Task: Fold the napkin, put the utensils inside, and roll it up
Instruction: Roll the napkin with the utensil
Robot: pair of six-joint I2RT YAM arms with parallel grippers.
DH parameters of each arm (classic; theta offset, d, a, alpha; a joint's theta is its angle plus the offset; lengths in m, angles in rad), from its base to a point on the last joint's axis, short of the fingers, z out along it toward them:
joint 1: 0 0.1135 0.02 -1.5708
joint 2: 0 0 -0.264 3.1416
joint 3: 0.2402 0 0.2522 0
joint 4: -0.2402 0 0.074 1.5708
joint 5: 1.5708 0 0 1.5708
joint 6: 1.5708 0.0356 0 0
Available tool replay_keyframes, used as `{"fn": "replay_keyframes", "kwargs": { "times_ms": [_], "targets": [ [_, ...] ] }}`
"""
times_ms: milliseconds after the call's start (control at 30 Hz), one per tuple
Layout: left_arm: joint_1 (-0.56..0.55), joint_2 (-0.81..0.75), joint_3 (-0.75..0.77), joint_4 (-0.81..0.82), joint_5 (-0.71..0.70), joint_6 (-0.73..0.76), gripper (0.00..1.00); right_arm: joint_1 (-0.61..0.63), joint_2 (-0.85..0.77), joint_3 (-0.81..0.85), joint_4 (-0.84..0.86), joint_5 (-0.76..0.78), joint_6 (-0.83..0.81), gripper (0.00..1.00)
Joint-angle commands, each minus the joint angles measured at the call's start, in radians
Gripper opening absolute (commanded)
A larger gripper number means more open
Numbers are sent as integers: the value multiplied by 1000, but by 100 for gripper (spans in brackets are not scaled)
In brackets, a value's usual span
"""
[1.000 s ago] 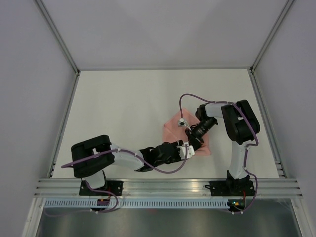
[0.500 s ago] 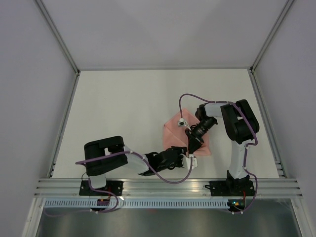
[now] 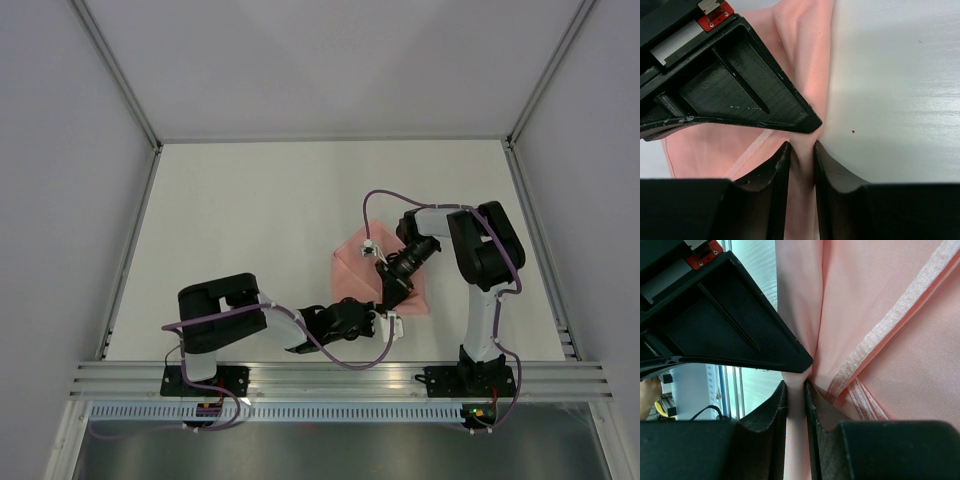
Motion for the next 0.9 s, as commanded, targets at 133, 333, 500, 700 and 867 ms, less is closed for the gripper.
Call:
{"fn": "replay_keyframes", "kwargs": {
  "times_ms": [133,333,500,700,867],
  "targets": [
    [11,60,22,-135,63,-109,15,-5,43,1,125,133,-58,9],
    [22,62,74,-256,73,-162,2,-5,10,-22,174,140,-24,21],
    [50,74,141,-399,142,-248,2,-5,-88,-66,254,171,42,37],
    [85,83,190,-488,244,-313,2,-14,-261,-128,412,220,178,49],
    [114,79,203,-511,325,-362,2,-41,-347,-144,528,254,285,52]
  ]
}}
